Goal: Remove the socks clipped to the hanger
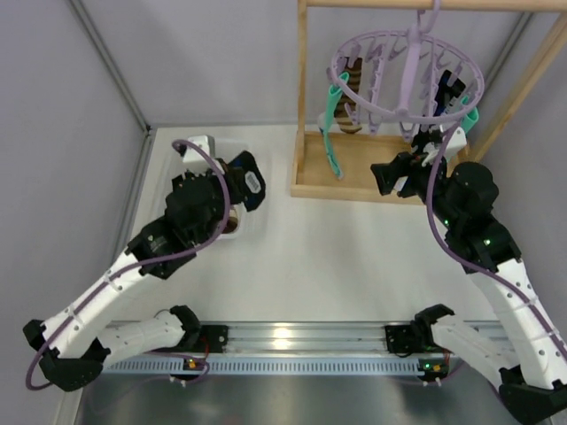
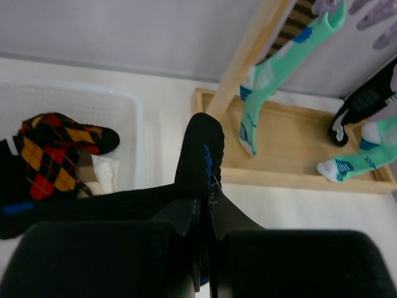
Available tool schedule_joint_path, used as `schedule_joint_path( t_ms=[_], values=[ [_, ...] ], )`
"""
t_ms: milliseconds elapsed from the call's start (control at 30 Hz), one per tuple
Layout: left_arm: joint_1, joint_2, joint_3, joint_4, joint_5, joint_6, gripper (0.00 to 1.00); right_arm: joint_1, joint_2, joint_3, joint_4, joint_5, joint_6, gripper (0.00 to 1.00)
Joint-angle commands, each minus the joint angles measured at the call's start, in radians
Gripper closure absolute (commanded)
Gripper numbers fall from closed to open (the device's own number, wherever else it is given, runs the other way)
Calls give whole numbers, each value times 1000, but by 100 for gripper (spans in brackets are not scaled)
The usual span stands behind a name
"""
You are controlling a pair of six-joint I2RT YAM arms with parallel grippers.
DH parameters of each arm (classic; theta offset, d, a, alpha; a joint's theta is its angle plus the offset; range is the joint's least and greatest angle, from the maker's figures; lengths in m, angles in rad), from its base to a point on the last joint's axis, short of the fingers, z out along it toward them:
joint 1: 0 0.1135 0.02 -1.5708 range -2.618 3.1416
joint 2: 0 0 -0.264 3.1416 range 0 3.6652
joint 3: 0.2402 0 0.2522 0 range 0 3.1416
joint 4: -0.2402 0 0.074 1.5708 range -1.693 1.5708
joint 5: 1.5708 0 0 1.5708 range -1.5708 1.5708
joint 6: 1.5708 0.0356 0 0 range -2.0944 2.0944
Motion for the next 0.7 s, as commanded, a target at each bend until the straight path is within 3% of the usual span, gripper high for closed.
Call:
schedule_joint_path(
  t_ms=[0, 67, 100, 267, 400, 467, 567, 667],
  values=[
    [175, 59, 147, -138, 174, 18, 100, -6, -66, -44, 29, -10, 14, 23],
    [286, 128, 198, -170, 296, -5, 100, -7, -95, -66, 22, -10, 14, 23],
    [398, 154, 241, -199, 413, -15, 100, -6, -103, -70, 20, -10, 14, 23],
    [723, 336, 289, -225, 690, -105, 100, -7, -144, -86, -7, -16, 0, 23],
    [796, 448, 292, -219, 720, -130, 100, -7, -169, -104, -17, 1, -18, 21],
    [820, 517, 292, -219, 740, -143, 87, -7, -178, -119, -17, 0, -21, 21],
    [883, 597, 306, -218, 863, -159, 84, -7, -181, -132, -30, -33, -32, 21],
    [911, 611, 323, -218, 940, -162, 52, -7, -202, -151, -36, -37, -24, 20]
  ],
)
